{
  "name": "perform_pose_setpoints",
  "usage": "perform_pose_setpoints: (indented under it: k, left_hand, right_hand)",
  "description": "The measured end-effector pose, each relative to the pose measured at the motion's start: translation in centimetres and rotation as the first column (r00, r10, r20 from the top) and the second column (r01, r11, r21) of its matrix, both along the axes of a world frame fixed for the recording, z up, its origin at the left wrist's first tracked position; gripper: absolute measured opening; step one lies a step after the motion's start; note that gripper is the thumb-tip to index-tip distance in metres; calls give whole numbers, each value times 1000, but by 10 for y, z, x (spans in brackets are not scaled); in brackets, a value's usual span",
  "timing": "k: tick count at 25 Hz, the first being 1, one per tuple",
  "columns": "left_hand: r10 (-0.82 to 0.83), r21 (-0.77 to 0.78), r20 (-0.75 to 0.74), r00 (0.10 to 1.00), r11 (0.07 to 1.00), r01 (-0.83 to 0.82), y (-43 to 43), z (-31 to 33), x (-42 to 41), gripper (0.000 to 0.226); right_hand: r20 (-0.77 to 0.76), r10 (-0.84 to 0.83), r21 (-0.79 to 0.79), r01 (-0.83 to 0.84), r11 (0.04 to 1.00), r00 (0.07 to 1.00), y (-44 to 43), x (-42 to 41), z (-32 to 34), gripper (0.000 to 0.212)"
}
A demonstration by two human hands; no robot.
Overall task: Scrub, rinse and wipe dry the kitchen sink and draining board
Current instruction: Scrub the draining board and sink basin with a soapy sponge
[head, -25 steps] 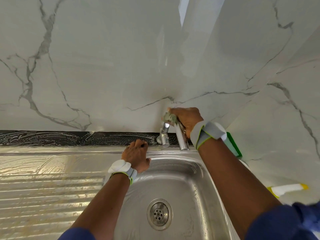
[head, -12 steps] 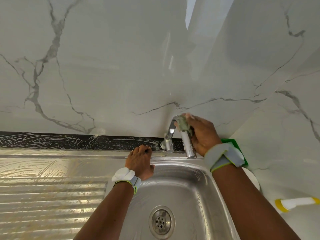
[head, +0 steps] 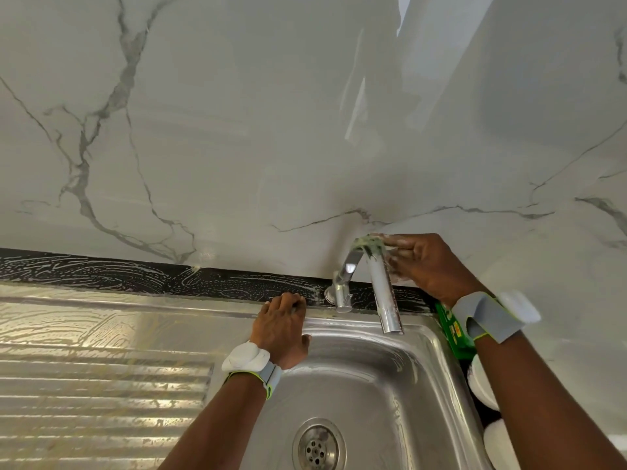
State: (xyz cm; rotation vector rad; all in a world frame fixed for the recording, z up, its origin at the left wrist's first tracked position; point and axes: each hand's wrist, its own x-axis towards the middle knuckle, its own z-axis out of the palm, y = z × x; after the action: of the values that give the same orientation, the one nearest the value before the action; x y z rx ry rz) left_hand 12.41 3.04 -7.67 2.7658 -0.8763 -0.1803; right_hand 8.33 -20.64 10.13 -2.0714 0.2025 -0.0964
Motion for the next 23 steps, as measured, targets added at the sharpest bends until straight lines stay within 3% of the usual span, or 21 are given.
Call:
perform_pose_setpoints:
  k: [3, 5, 9, 11, 12, 15, 18, 20, 21, 23]
  left_hand:
    - [-8, 7, -8, 1000, 1000, 9, 0, 1, -2, 76]
    - [-10, 3, -9, 1000, 1000, 10, -1, 3, -1, 71]
    - [-7, -5, -26, 1000, 1000, 7, -1, 16, 5, 59]
    - [-5, 14, -29, 1000, 1000, 6, -1, 19, 5, 57]
    - [-4, 11, -29, 1000, 1000, 4, -1, 20, 5, 57]
    - [-4, 10, -19, 1000, 1000, 5, -2, 18, 4, 57]
    - [2, -12, -12, 1000, 1000, -2, -2, 18, 2, 58]
    - [12, -20, -14, 1000, 1000, -12, -2, 16, 2, 58]
    - [14, -21, -16, 1000, 1000, -14, -3, 16, 1, 58]
    - [11, -16, -1, 1000, 1000, -11, -3, 16, 1, 58]
  right_hand:
    - [-43, 57, -139, -63, 988, 997, -1, 4, 8, 38]
    - [-17, 109, -339, -108, 935, 994, 1, 8, 7, 43]
    - [125, 272, -660, -125, 741, 954, -1, 20, 3, 38]
    - [83, 362, -791, -160, 591, 928, -5, 33, 3, 26]
    - [45, 378, -799, -194, 569, 925, -6, 38, 5, 17]
    - [-11, 338, -772, -222, 595, 941, -8, 49, -6, 16]
    - [-27, 188, -809, -131, 572, 982, -13, 47, -53, 14]
    - [-30, 22, -754, -37, 656, 999, -9, 45, -79, 16]
    - [17, -19, -702, 25, 712, 1000, -6, 43, -84, 13]
    - [277, 9, -628, 173, 759, 961, 2, 37, -78, 6]
